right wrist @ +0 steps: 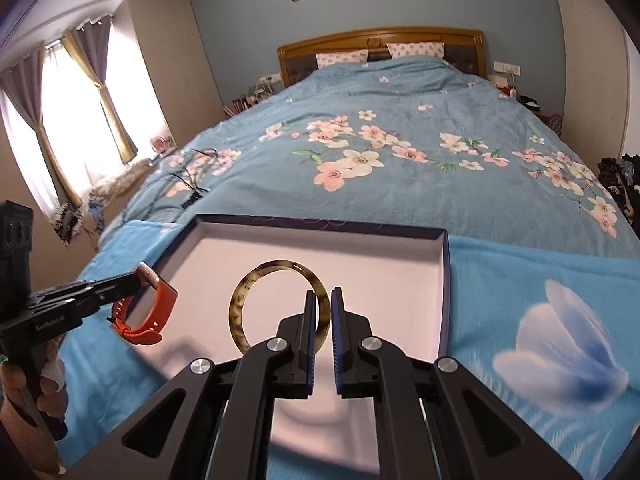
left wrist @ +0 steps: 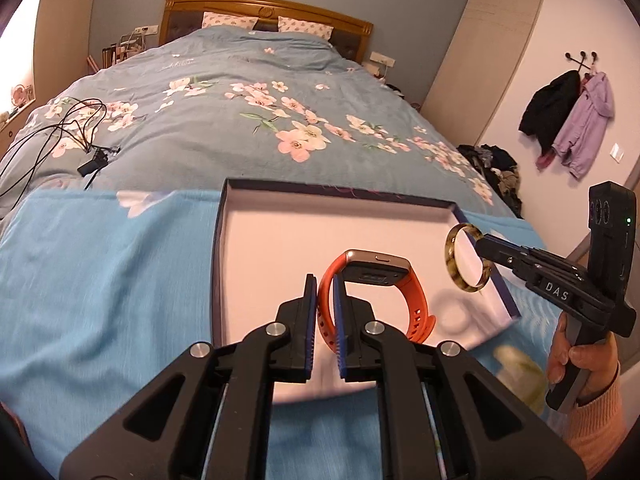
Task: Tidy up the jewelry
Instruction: 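Carry both items into the box lid and open both tools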
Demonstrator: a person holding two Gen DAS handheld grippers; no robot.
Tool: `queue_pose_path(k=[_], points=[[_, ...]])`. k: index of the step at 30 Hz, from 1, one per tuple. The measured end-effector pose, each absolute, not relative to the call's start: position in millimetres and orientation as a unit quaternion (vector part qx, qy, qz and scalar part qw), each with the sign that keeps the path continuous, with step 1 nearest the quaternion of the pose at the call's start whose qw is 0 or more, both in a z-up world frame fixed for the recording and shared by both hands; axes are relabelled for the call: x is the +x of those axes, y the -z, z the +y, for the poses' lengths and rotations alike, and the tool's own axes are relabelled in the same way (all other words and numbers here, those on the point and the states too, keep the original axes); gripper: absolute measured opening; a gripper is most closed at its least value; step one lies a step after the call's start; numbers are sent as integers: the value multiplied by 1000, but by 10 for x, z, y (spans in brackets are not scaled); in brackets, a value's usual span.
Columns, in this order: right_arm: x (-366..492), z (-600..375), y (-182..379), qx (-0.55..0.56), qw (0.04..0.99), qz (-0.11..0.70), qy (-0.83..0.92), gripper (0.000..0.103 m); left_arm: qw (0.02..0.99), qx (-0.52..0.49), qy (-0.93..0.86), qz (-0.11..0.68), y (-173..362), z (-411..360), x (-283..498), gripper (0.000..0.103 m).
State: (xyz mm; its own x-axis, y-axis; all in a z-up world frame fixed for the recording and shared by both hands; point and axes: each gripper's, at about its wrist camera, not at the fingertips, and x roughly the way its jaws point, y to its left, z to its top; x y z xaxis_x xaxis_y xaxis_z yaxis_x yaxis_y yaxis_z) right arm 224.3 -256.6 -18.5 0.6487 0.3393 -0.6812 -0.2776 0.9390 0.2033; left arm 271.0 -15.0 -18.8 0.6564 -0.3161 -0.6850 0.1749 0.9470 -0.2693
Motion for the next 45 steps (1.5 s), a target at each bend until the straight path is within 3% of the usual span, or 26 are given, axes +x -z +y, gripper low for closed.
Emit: queue_pose_path(k=[15,26,28,39,45], points=[[3044,-2429,471,27,878,459,-130,6,879,-98,95,456,642,-223,3790,9],[3182,-2431,562,40,871,477,-107,7,866,-101,88,482,852,-255,4012,10],[3168,-2455,532,44,874,472,-106,18,866,-100,88,483,858,-247,4006,17],[1999,-2593,39,23,905,373,-203,42,917,-55,107,379,356,-156,3136,44],[1200,-2639,101,6,895,364,-259,44,927,-22,140,347,284,-106,2352,48]])
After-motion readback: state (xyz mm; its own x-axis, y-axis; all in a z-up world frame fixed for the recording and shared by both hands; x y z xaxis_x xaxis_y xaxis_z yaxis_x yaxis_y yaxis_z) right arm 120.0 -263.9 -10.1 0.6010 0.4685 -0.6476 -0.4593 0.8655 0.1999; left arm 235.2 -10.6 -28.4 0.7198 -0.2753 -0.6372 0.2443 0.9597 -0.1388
